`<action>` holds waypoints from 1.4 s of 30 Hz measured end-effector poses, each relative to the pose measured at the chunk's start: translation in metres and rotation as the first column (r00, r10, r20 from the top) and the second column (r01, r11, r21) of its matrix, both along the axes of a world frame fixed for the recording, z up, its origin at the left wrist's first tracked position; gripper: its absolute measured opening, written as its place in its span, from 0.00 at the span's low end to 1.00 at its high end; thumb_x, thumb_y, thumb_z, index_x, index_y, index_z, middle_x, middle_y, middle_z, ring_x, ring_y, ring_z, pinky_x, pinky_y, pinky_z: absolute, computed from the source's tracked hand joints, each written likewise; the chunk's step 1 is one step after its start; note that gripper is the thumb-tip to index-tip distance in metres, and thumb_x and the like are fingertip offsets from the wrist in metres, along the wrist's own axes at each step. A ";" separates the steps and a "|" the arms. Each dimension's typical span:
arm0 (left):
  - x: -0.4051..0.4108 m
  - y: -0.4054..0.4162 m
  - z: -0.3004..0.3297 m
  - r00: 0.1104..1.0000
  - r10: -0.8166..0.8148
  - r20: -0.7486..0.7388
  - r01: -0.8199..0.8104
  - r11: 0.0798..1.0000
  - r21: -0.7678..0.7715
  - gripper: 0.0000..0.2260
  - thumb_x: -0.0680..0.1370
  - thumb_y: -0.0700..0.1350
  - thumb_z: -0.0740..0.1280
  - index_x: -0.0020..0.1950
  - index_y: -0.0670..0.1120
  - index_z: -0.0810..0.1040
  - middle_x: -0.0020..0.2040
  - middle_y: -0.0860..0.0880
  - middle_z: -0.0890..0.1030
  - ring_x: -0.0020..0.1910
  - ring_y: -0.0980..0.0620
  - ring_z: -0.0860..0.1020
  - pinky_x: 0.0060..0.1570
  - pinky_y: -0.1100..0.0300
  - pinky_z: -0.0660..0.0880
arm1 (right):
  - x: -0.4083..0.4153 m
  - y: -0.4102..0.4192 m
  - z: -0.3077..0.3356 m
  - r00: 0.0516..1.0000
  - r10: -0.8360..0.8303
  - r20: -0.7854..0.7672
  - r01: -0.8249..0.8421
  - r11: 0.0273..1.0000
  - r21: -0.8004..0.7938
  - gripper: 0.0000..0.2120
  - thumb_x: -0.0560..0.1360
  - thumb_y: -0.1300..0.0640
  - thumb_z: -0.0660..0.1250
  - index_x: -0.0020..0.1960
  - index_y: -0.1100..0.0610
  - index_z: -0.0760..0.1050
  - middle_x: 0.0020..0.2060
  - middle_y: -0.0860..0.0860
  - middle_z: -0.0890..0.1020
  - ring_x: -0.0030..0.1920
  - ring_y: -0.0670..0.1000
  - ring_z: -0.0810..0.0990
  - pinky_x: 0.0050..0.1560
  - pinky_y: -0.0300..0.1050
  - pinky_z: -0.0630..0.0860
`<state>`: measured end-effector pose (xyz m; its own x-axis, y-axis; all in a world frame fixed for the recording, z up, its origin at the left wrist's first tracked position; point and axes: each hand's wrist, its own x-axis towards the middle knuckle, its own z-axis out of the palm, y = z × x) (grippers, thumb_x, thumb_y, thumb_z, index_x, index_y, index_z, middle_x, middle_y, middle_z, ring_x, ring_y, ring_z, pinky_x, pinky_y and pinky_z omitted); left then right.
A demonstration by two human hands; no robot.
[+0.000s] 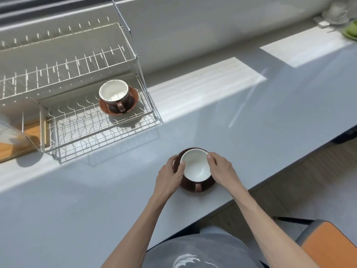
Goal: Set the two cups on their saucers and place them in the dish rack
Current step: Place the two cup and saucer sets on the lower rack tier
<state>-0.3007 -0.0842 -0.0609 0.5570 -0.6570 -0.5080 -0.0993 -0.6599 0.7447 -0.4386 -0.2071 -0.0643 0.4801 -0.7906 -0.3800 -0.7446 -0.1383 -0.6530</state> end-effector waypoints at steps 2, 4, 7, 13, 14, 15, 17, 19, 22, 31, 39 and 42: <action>0.005 0.007 0.001 0.999 0.040 -0.003 -0.040 0.999 -0.004 0.22 0.77 0.63 0.60 0.69 0.59 0.71 0.61 0.50 0.80 0.57 0.46 0.81 0.61 0.45 0.76 | 0.010 0.003 0.000 1.000 0.029 -0.002 -0.029 1.000 0.000 0.16 0.82 0.49 0.51 0.57 0.53 0.75 0.44 0.50 0.78 0.49 0.56 0.76 0.48 0.48 0.70; 0.011 0.016 0.002 0.996 0.083 -0.017 -0.083 0.996 -0.010 0.24 0.75 0.65 0.60 0.69 0.59 0.71 0.60 0.50 0.80 0.56 0.45 0.81 0.61 0.45 0.77 | 0.020 0.006 0.002 0.998 0.064 0.000 -0.064 0.998 0.001 0.17 0.82 0.49 0.51 0.59 0.53 0.75 0.47 0.51 0.80 0.51 0.57 0.77 0.51 0.49 0.72; 0.024 0.030 0.004 0.990 0.137 -0.016 -0.137 0.991 -0.009 0.22 0.76 0.64 0.60 0.68 0.59 0.71 0.58 0.51 0.80 0.55 0.45 0.82 0.61 0.45 0.77 | 0.039 0.014 0.006 0.993 0.121 0.009 -0.121 0.993 0.000 0.18 0.83 0.48 0.51 0.63 0.52 0.75 0.51 0.52 0.81 0.54 0.56 0.77 0.54 0.49 0.73; 0.049 0.060 0.007 0.961 0.276 -0.024 -0.276 0.961 -0.029 0.21 0.76 0.64 0.61 0.67 0.59 0.73 0.59 0.50 0.80 0.57 0.46 0.81 0.61 0.46 0.77 | 0.081 0.032 0.017 0.974 0.223 0.034 -0.223 0.975 0.016 0.17 0.82 0.49 0.52 0.61 0.53 0.76 0.52 0.52 0.82 0.56 0.56 0.77 0.56 0.50 0.73; 0.053 0.065 0.008 0.954 0.298 -0.026 -0.299 0.954 -0.031 0.21 0.76 0.64 0.62 0.67 0.59 0.74 0.59 0.50 0.80 0.57 0.46 0.81 0.61 0.46 0.77 | 0.089 0.035 0.018 0.971 0.238 0.038 -0.239 0.971 0.020 0.17 0.82 0.49 0.52 0.60 0.52 0.77 0.52 0.52 0.82 0.55 0.56 0.77 0.55 0.49 0.73; 0.058 0.070 0.009 0.946 0.323 -0.029 -0.324 0.946 -0.035 0.21 0.75 0.64 0.62 0.66 0.59 0.74 0.59 0.50 0.80 0.57 0.46 0.81 0.60 0.46 0.78 | 0.097 0.038 0.020 0.966 0.254 0.041 -0.255 0.967 0.024 0.17 0.82 0.49 0.52 0.59 0.52 0.77 0.52 0.52 0.82 0.55 0.56 0.77 0.55 0.49 0.73; 0.070 0.079 0.011 0.930 0.367 -0.034 -0.368 0.929 -0.044 0.20 0.75 0.64 0.62 0.64 0.59 0.75 0.58 0.51 0.81 0.57 0.47 0.81 0.60 0.46 0.78 | 0.114 0.043 0.025 0.958 0.284 0.045 -0.286 0.958 0.033 0.17 0.82 0.48 0.52 0.60 0.52 0.77 0.52 0.52 0.82 0.55 0.56 0.78 0.56 0.50 0.73; 0.082 0.088 0.014 0.914 0.404 -0.038 -0.406 0.912 -0.057 0.21 0.74 0.66 0.62 0.63 0.59 0.76 0.58 0.51 0.81 0.57 0.48 0.81 0.59 0.46 0.79 | 0.131 0.049 0.030 0.947 0.316 0.056 -0.318 0.947 0.041 0.17 0.82 0.48 0.52 0.59 0.52 0.77 0.51 0.52 0.82 0.54 0.56 0.78 0.56 0.51 0.74; 0.103 0.100 0.018 0.888 0.459 -0.033 -0.460 0.885 -0.071 0.19 0.71 0.66 0.63 0.58 0.60 0.78 0.57 0.51 0.82 0.56 0.48 0.81 0.58 0.45 0.79 | 0.157 0.057 0.039 0.928 0.367 0.068 -0.370 0.928 0.043 0.17 0.82 0.49 0.52 0.61 0.53 0.77 0.53 0.52 0.82 0.55 0.55 0.77 0.58 0.51 0.74; 0.178 0.119 0.031 0.822 0.569 0.009 -0.565 0.819 -0.105 0.08 0.70 0.67 0.60 0.43 0.71 0.77 0.53 0.52 0.84 0.51 0.47 0.83 0.55 0.44 0.81 | 0.240 0.071 0.064 0.889 0.445 0.110 -0.451 0.892 0.037 0.18 0.82 0.48 0.52 0.58 0.56 0.76 0.49 0.52 0.80 0.52 0.58 0.78 0.56 0.60 0.78; 0.256 0.116 0.050 0.802 0.597 0.031 -0.589 0.798 -0.130 0.16 0.69 0.66 0.60 0.50 0.64 0.79 0.51 0.51 0.85 0.53 0.47 0.83 0.56 0.44 0.80 | 0.321 0.068 0.077 0.871 0.474 0.127 -0.478 0.879 -0.006 0.18 0.81 0.48 0.53 0.54 0.57 0.78 0.48 0.56 0.82 0.50 0.60 0.79 0.52 0.62 0.79; 0.292 0.109 0.050 0.785 0.619 0.028 -0.610 0.780 -0.142 0.18 0.68 0.65 0.61 0.53 0.62 0.81 0.51 0.51 0.85 0.54 0.46 0.83 0.56 0.43 0.80 | 0.352 0.065 0.079 0.873 0.467 0.142 -0.471 0.882 -0.006 0.19 0.81 0.50 0.52 0.57 0.57 0.78 0.52 0.57 0.82 0.54 0.60 0.79 0.56 0.60 0.78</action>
